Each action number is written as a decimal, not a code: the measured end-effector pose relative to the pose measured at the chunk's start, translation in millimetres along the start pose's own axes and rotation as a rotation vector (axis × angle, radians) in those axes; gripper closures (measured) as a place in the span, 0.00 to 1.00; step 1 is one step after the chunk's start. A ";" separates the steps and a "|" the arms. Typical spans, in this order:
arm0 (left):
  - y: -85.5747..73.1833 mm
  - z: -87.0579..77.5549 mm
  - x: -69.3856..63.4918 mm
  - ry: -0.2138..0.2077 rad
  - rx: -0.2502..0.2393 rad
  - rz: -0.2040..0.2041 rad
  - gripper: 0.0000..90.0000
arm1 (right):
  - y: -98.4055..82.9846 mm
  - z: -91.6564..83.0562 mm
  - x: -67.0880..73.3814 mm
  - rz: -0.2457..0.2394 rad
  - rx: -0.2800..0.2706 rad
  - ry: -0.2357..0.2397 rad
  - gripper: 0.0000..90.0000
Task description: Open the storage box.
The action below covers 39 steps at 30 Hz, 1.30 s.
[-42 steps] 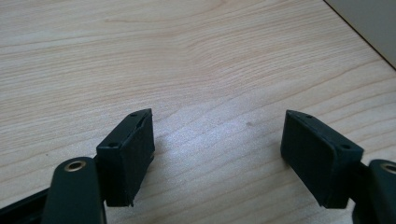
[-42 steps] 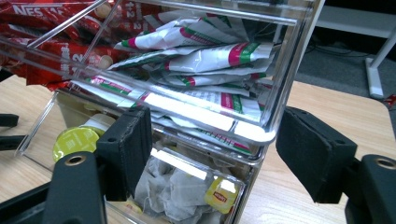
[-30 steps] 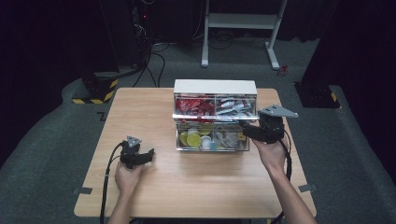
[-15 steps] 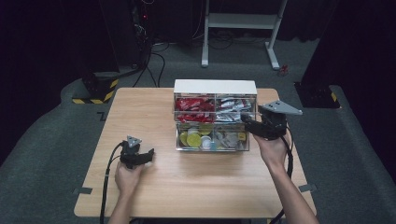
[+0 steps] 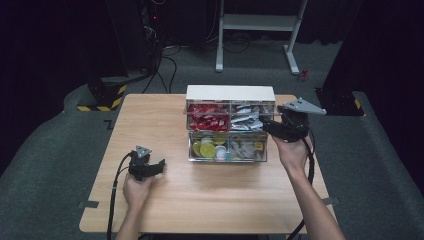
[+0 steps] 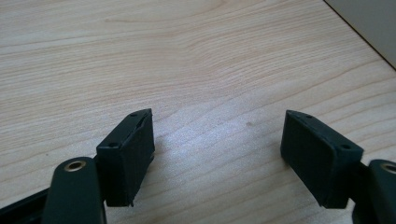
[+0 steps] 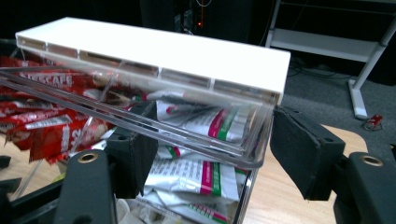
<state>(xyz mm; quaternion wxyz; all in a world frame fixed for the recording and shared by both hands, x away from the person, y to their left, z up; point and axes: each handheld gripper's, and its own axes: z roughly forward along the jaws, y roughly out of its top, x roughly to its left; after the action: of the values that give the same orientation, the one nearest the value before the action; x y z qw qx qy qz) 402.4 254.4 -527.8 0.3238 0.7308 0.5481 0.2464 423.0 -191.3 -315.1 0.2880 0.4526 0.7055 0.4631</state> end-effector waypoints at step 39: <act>3.5 -11.6 -2.5 -0.073 -0.008 -0.027 0.31 | 18.2 17.6 -9.6 0.047 0.006 0.016 0.34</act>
<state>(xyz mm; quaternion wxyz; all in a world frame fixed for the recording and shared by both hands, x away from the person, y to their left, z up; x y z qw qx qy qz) 395.7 253.7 -517.4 0.3498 0.7305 0.5447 0.2176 448.4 -190.1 -305.7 0.2701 0.4662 0.6984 0.4710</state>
